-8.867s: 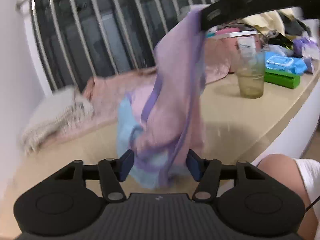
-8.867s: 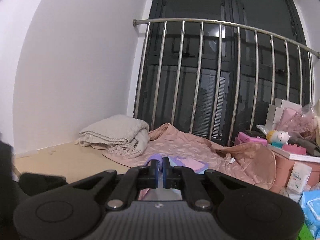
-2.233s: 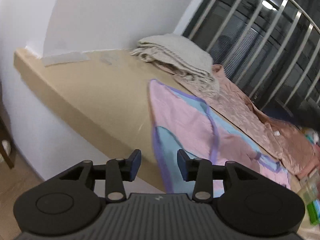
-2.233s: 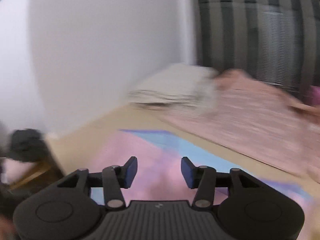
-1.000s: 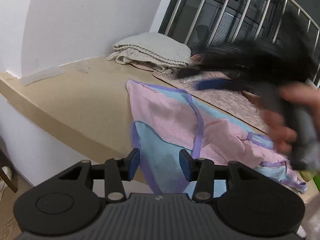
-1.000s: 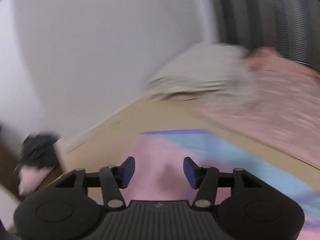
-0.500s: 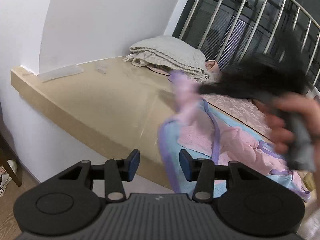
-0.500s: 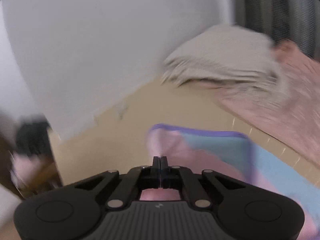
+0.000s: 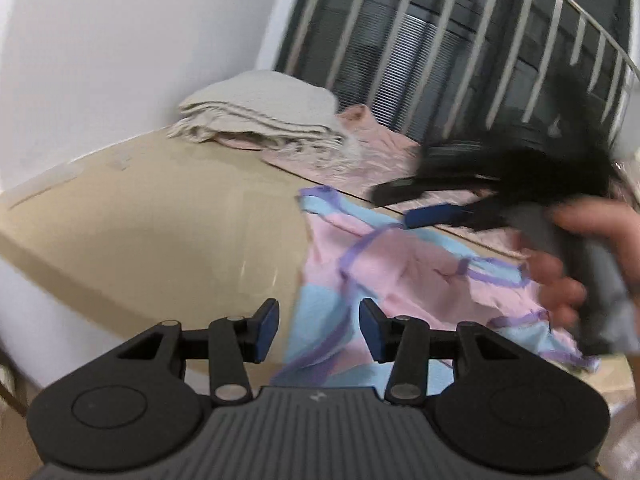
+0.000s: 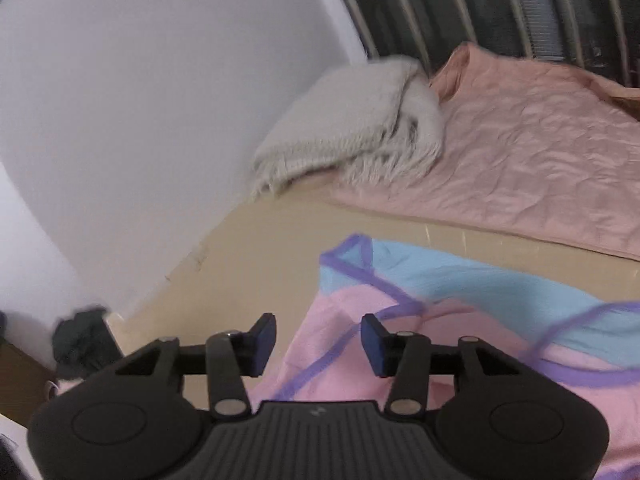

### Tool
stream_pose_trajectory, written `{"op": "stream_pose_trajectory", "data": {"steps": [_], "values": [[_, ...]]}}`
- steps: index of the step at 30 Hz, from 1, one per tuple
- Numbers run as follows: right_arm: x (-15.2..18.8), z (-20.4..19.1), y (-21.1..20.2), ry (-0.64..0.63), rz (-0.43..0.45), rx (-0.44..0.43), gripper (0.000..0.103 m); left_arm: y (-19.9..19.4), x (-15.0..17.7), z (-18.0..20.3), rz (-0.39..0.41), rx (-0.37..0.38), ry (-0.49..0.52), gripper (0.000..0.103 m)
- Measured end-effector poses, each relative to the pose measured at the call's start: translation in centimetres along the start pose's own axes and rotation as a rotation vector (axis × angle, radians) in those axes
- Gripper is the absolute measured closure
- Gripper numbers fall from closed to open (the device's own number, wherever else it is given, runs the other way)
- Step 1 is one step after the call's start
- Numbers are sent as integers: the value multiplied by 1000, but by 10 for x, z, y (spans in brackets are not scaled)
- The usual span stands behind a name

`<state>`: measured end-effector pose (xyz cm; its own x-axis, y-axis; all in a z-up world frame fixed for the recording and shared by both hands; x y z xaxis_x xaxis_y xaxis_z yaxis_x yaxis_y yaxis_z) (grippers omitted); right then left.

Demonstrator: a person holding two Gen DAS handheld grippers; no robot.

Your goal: Fold clothes

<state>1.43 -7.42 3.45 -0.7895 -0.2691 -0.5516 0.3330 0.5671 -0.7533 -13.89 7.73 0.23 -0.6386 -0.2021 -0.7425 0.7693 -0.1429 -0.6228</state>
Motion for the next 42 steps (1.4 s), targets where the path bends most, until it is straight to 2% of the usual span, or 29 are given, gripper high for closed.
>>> {"op": "stream_pose_trajectory", "data": {"steps": [2, 3, 5, 8, 12, 14, 17, 18, 19, 20, 24, 27, 31, 35, 37, 38, 39, 40, 42], "values": [[-8, 4, 14, 38, -21, 112, 59, 2, 1, 9, -7, 16, 27, 58], [-10, 8, 16, 57, -24, 125, 59, 3, 1, 14, -12, 25, 37, 58], [-13, 14, 21, 91, -32, 130, 59, 7, 1, 19, -18, 34, 50, 59], [-12, 22, 31, 122, -51, 127, 69, 14, 0, 21, -27, 51, 40, 62], [-17, 33, 41, 184, -58, 73, 69, 18, -7, 7, -27, 113, -71, 66], [-22, 36, 42, 218, -52, 49, 69, 24, -11, -1, -47, 135, -118, 84], [-26, 35, 49, 210, -58, 68, 72, 29, -12, -13, -58, 147, -192, 100], [-27, 34, 51, 199, -55, 81, 79, 29, -11, -14, -57, 146, -206, 101], [-28, 33, 52, 189, -53, 94, 91, 28, -10, -14, -52, 141, -210, 101], [-27, 33, 51, 187, -40, 97, 96, 26, -9, -14, -42, 137, -209, 102], [-23, 35, 41, 188, 24, 94, 98, 12, -8, -7, 26, 123, -174, 102], [-21, 29, 19, 174, 100, 56, 98, -11, -10, 0, 151, 110, -128, 102], [-30, 8, -8, 151, 189, -61, 98, -30, -12, -7, 338, 25, -142, 102], [-55, -31, -6, 71, 210, -189, 98, -36, -9, -45, 432, -90, -300, 102], [-72, -62, 11, 7, 191, -263, 97, -33, -4, -69, 435, -164, -399, 102], [-80, -76, 28, -18, 142, -292, 95, -31, 0, -81, 430, -203, -451, 101], [-88, -91, 46, -43, 85, -320, 88, -28, 3, -92, 413, -232, -498, 99], [-93, -102, 63, -56, 30, -304, 79, -25, 7, -103, 385, -254, -539, 96], [-98, -114, 78, -81, -6, -211, 74, -23, 14, -115, 360, -263, -580, 87]]}}
Point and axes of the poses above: each gripper's, at about its wrist camera, not at the fingertips, and y roughly the way its jaws point, z to its right, x to its underside, the point moved 4 cm from there along y, roughly the way its jaws point, and after that the axes turned 10 degrees about -z, right-handed, at the moved point
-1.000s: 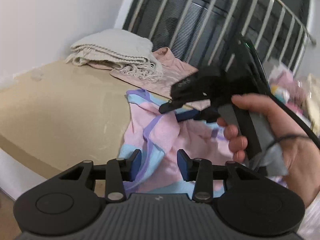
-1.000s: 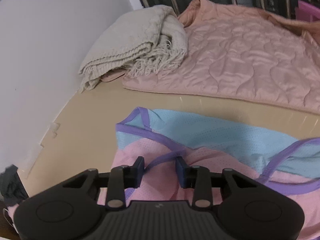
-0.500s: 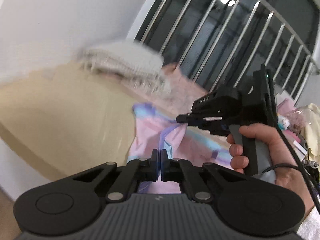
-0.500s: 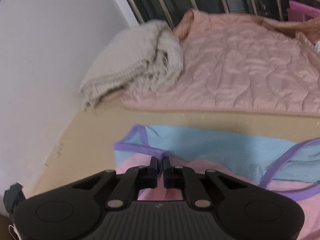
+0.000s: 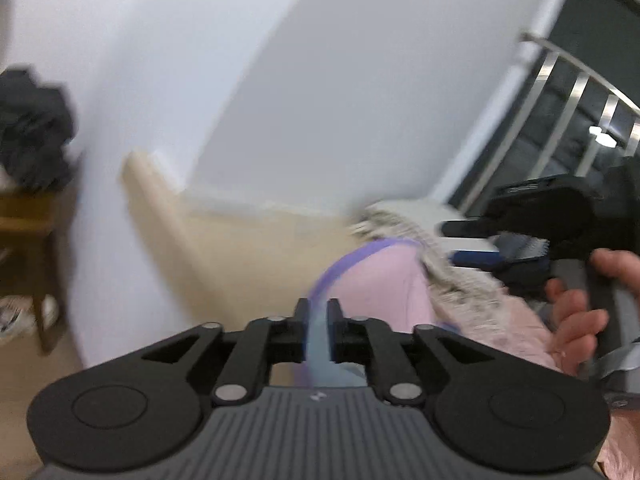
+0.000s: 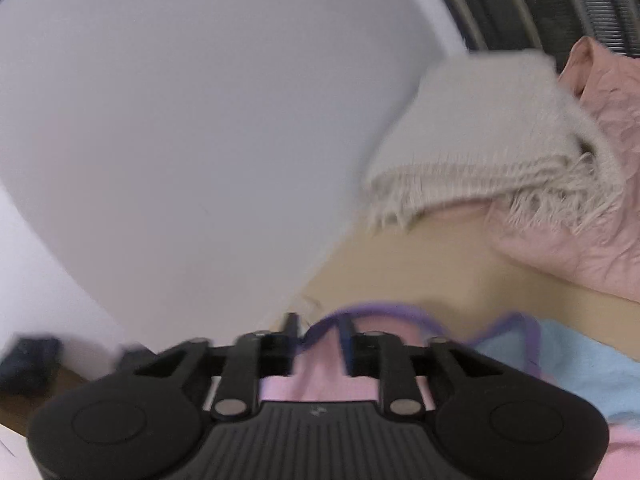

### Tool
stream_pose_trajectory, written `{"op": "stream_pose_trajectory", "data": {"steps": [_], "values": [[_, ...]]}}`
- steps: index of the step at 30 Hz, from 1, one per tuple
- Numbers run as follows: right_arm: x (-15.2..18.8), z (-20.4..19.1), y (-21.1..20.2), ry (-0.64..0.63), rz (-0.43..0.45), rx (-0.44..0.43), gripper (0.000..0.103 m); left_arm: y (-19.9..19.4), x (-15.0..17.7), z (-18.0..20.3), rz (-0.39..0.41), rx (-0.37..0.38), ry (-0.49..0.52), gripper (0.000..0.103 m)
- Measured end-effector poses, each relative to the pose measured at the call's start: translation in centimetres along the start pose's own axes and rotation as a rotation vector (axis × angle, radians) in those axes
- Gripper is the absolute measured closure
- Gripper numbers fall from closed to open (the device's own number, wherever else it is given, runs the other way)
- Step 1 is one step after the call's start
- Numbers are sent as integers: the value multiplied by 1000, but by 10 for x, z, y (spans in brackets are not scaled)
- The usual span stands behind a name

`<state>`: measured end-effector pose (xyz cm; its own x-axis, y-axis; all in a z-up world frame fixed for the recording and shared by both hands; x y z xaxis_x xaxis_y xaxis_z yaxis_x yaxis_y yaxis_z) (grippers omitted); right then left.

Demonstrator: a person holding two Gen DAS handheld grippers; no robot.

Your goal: Fold clothes

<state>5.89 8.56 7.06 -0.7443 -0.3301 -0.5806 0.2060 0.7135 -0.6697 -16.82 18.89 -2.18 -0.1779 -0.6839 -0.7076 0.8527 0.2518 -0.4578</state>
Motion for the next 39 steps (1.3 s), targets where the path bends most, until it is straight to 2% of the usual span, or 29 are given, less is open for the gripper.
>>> {"op": "stream_pose_trajectory", "data": {"steps": [2, 3, 4, 8, 11, 14, 19, 20, 22, 25, 29, 32, 33, 35, 36, 38, 39], "values": [[5, -3, -11, -57, 38, 64, 63, -3, 0, -7, 11, -5, 0, 71], [11, -1, -22, -79, 62, 95, 52, -5, -1, -6, 18, -10, 19, 69], [21, 3, -33, -100, 79, 139, 47, -6, -2, -3, 18, -5, 42, 68], [72, 38, -79, -155, 94, 345, 46, 3, 2, 26, -95, 73, 223, 68], [113, 84, -104, -64, 36, 459, 46, 13, 10, 48, -183, 108, 360, 68], [157, 113, -135, 56, 49, 562, 46, 22, 16, 60, -272, 110, 423, 68], [200, 140, -152, 93, 60, 655, 45, 34, 15, 68, -328, 117, 487, 63], [202, 144, -156, 100, 66, 663, 44, 37, 15, 70, -344, 133, 492, 58], [199, 154, -160, 120, 68, 670, 42, 42, 15, 75, -381, 181, 491, 54], [194, 168, -160, 134, 65, 690, 33, 53, 17, 90, -420, 196, 521, 54], [173, 199, -160, 159, 51, 708, 32, 72, 16, 107, -456, 196, 550, 54], [157, 222, -162, 179, 43, 718, 32, 90, 10, 115, -489, 222, 553, 54], [154, 228, -164, 186, 41, 719, 33, 92, 8, 114, -495, 225, 546, 54], [156, 228, -173, 214, 37, 741, 56, 89, 4, 108, -519, 232, 507, 54], [165, 216, -182, 190, 70, 725, 67, 84, 3, 104, -527, 250, 486, 54], [185, 189, -201, 130, 145, 679, 65, 67, 6, 91, -536, 337, 471, 54], [198, 171, -204, 106, 169, 606, 65, 62, 9, 89, -538, 360, 481, 54]]}}
Point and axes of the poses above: each gripper's, at about its wrist camera, not at the fingertips, and y roughly the way its jaws point, z to its right, x to its underside, the point moved 4 cm from there along y, roughly the way its jaws point, and after that the axes turned 10 degrees about -z, right-handed, at the moved point
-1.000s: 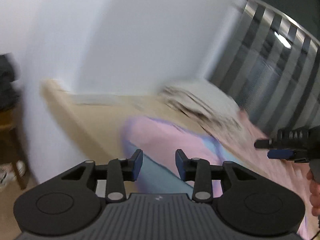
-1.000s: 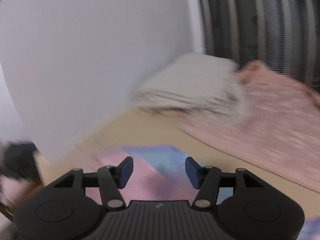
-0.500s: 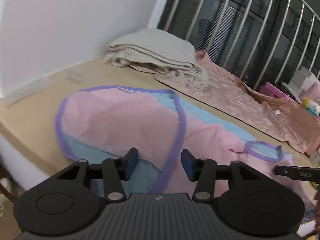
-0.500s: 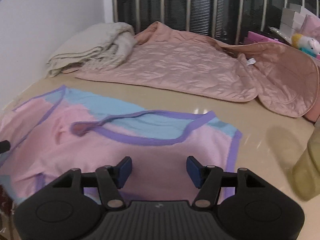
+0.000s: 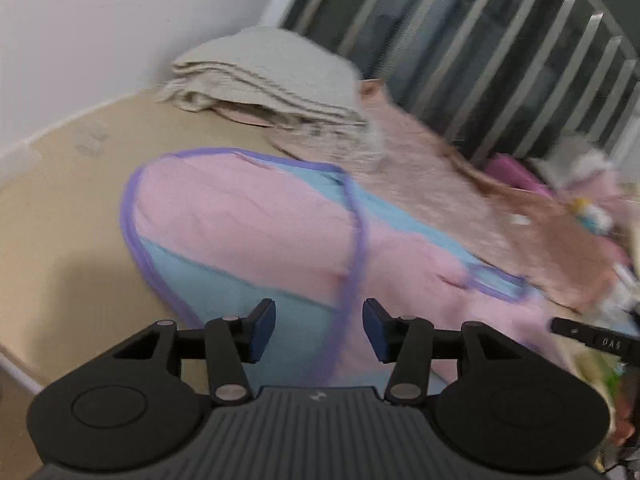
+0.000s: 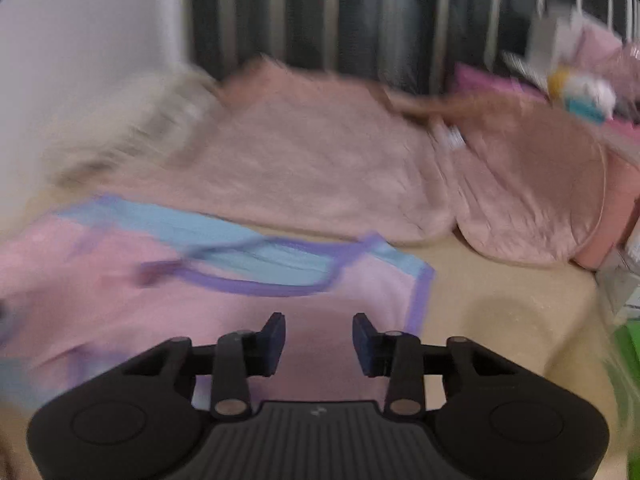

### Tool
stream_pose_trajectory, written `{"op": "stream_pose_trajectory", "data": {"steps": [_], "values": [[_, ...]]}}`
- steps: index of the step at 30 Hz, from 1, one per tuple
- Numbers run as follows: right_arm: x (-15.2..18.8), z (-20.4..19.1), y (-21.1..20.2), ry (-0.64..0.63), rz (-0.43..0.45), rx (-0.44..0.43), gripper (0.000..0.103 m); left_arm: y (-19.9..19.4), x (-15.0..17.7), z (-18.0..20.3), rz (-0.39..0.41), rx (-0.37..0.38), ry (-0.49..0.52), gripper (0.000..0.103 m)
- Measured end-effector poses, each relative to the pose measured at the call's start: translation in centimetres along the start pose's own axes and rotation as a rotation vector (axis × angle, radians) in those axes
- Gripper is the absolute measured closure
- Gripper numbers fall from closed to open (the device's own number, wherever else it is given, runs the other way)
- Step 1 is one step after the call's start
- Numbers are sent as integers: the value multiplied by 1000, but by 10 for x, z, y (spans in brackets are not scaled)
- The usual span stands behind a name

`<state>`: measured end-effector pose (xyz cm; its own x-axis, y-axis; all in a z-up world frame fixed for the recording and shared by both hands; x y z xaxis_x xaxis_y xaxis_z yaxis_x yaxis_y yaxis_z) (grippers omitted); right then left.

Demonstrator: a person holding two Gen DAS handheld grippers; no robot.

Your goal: Fold clothes

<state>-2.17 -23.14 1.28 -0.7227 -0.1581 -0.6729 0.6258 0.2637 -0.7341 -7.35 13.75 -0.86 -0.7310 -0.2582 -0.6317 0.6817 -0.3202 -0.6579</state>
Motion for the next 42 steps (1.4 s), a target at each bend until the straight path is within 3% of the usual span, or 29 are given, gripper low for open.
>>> {"op": "stream_pose_trajectory", "data": {"steps": [2, 4, 7, 12, 16, 19, 24, 30, 33, 35, 37, 39, 40, 42], "values": [[25, -19, -14, -15, -8, -168, 66, -2, 10, 5, -1, 14, 44, 54], [41, -35, -17, -27, -9, -253, 69, 1, 16, 13, 4, -1, 100, 54], [52, -49, -5, -45, 0, -233, 74, 2, 18, 16, 8, -9, 127, 54], [65, -35, -5, 19, -14, -208, 101, -2, 22, 13, 14, 17, 134, 54], [74, -19, -21, 40, -33, -184, 102, -8, 29, 15, 9, 33, 145, 54], [78, -24, -34, 7, 2, -157, 87, -11, 33, 21, -4, 24, 168, 49], [72, -68, -34, -110, 61, -260, 67, -10, 36, 29, -5, 6, 208, 43], [55, -87, -9, -97, 69, -225, 67, -11, 36, 24, 1, 32, 196, 43], [45, -84, -7, -143, 112, -110, 65, -12, 37, 23, 7, 37, 188, 43], [38, -87, 2, -221, 118, -20, 51, -10, 36, 25, 12, 27, 194, 43], [33, -91, 16, -287, 88, 19, 48, -9, 36, 27, 15, 14, 200, 43], [30, -94, 26, -293, 66, 9, 57, -8, 36, 28, 15, 6, 203, 43], [26, -92, 29, -254, 67, -9, 77, -8, 36, 28, 15, 8, 202, 43], [22, -82, 32, -163, 58, -50, 98, -9, 36, 27, 14, 12, 198, 43]]}}
Point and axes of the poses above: each gripper's, at about its wrist camera, not at the fingertips, and y roughly the way its jaws point, z to its right, x to its underside, the point moved 4 cm from there along y, roughly the way its jaws point, and after that the axes turned 10 degrees about -z, right-handed, at the moved point
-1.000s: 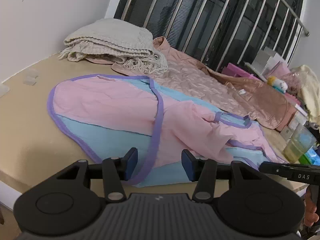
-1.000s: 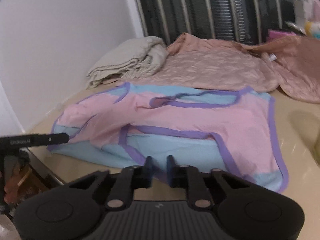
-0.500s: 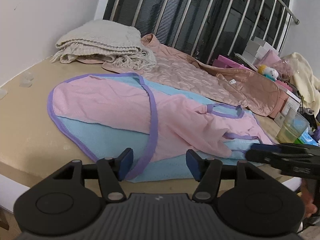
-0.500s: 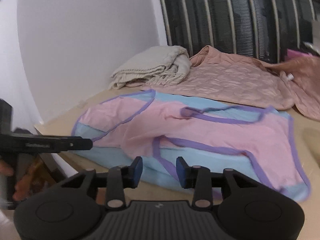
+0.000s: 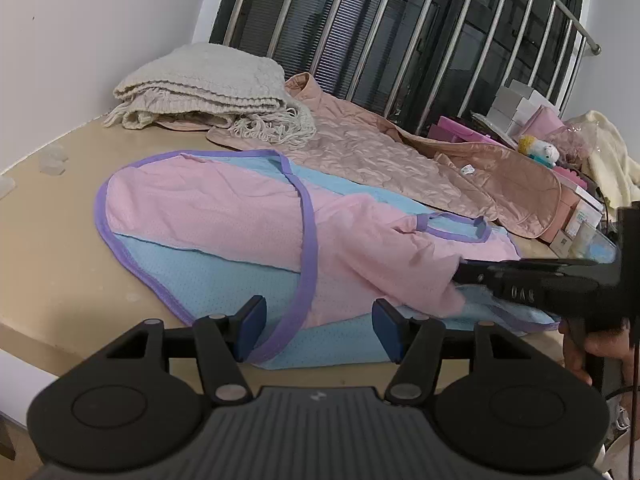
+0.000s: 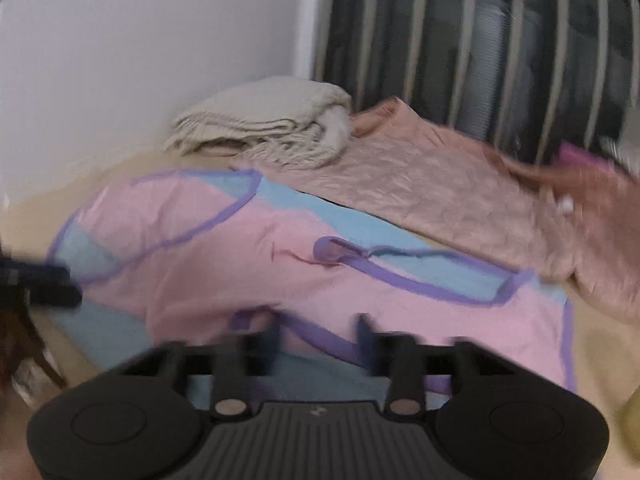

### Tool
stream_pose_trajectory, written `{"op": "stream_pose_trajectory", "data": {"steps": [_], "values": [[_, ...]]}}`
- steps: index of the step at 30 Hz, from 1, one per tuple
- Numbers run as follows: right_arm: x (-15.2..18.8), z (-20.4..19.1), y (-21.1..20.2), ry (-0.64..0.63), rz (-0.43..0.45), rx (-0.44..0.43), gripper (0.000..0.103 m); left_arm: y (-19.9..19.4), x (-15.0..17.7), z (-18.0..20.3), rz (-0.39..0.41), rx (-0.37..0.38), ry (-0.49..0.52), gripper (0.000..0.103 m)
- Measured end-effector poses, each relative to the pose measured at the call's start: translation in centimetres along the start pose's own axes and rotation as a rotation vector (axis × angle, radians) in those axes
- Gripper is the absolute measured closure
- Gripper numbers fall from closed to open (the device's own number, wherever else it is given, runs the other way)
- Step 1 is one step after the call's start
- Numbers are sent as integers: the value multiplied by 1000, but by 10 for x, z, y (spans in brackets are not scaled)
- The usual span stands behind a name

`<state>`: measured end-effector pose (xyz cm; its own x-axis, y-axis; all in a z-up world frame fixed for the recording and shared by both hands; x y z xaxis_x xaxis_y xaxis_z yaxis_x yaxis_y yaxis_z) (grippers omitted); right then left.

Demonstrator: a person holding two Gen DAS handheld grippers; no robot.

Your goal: Fold clothes

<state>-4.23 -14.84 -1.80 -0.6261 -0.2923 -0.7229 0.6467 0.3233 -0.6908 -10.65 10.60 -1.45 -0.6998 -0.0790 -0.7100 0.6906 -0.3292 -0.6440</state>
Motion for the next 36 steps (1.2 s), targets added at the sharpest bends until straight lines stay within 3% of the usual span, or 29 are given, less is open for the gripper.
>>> {"op": "stream_pose_trajectory", "data": {"steps": [3, 7, 10, 12, 14, 15, 16, 18, 21, 23, 25, 28, 33, 35, 36], "values": [[1, 16, -6, 102, 23, -27, 99, 0, 0, 0, -4, 1, -1, 43], [13, 37, -31, 130, 69, 57, 99, 1, 0, 3, -6, -17, 18, 43], [23, 49, -36, 134, 41, 127, 99, 2, 0, 4, -5, -26, 29, 43], [28, 51, -34, 120, -11, 100, 96, 2, 0, 4, -7, -28, 30, 43], [27, 54, -45, 150, 0, 22, 77, 1, 0, 4, -8, -28, 31, 43], [24, 56, -51, 175, 32, -29, 57, 1, 0, 4, -8, -29, 32, 43], [20, 59, -57, 199, 67, -79, 49, 1, 0, 4, -7, -29, 34, 43], [3, 62, -58, 210, 102, -89, 49, 1, 0, 5, -7, -36, 40, 43], [-24, 67, -24, 186, 44, 25, 50, 2, 1, 7, -7, -49, 50, 43], [-37, 72, 5, 190, -21, 56, 55, 2, 2, 8, -6, -54, 56, 43], [-42, 75, 24, 214, -87, 35, 102, 1, 2, 7, -5, -47, 53, 43], [-41, 81, 33, 266, -88, 33, 103, 0, 2, 3, -2, -30, 42, 43], [-38, 123, 20, 456, -17, 157, 99, 0, 1, 3, -2, -29, 50, 43], [-38, 121, 15, 456, -21, 101, 97, 0, 2, 3, 3, -32, 57, 43], [-39, 114, 11, 438, -9, 12, 91, 0, 2, 3, 6, -33, 57, 43]]}}
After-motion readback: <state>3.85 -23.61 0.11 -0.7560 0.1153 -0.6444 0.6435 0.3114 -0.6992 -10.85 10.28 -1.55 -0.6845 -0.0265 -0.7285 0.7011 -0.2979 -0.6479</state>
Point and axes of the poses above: each gripper's, at about its wrist camera, not at the fingertips, and y roughly the way its jaws point, z to its right, x to its underside, the point moved 4 cm from there along y, roughly the way its jaws point, and after that the axes turned 10 degrees about -z, right-handed, at the moved point
